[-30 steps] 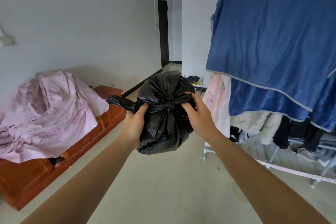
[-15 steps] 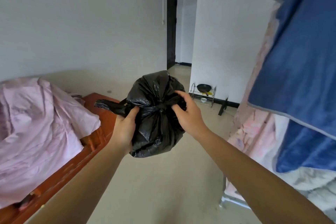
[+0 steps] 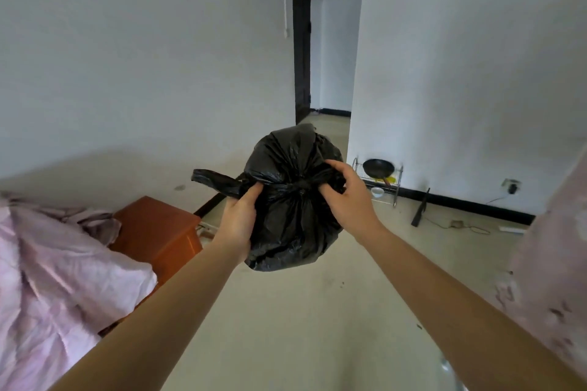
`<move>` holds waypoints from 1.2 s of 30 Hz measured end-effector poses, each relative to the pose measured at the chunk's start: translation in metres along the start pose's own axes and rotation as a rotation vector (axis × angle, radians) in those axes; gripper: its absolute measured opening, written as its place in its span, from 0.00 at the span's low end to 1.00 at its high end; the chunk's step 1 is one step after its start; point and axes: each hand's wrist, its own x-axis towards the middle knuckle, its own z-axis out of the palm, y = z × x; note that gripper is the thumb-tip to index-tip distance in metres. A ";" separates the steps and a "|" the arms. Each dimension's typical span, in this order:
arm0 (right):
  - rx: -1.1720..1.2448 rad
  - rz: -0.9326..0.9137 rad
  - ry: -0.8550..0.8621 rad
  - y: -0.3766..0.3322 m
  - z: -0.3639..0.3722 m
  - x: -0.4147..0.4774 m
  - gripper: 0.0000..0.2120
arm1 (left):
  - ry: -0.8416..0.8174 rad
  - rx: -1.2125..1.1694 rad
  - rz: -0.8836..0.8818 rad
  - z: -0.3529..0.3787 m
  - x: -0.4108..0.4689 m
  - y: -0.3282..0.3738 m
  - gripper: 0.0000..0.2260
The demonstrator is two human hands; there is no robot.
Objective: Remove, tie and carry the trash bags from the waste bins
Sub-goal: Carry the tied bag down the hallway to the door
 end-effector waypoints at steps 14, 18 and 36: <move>0.006 0.072 0.012 0.146 0.065 0.442 0.15 | -0.067 -0.001 -0.070 0.083 0.438 0.049 0.19; -0.010 0.098 -0.018 0.176 0.096 0.544 0.15 | -0.096 0.008 -0.089 0.081 0.555 0.053 0.17; -0.128 0.098 0.068 0.334 0.236 1.063 0.07 | -0.101 0.306 0.002 0.122 1.133 0.122 0.09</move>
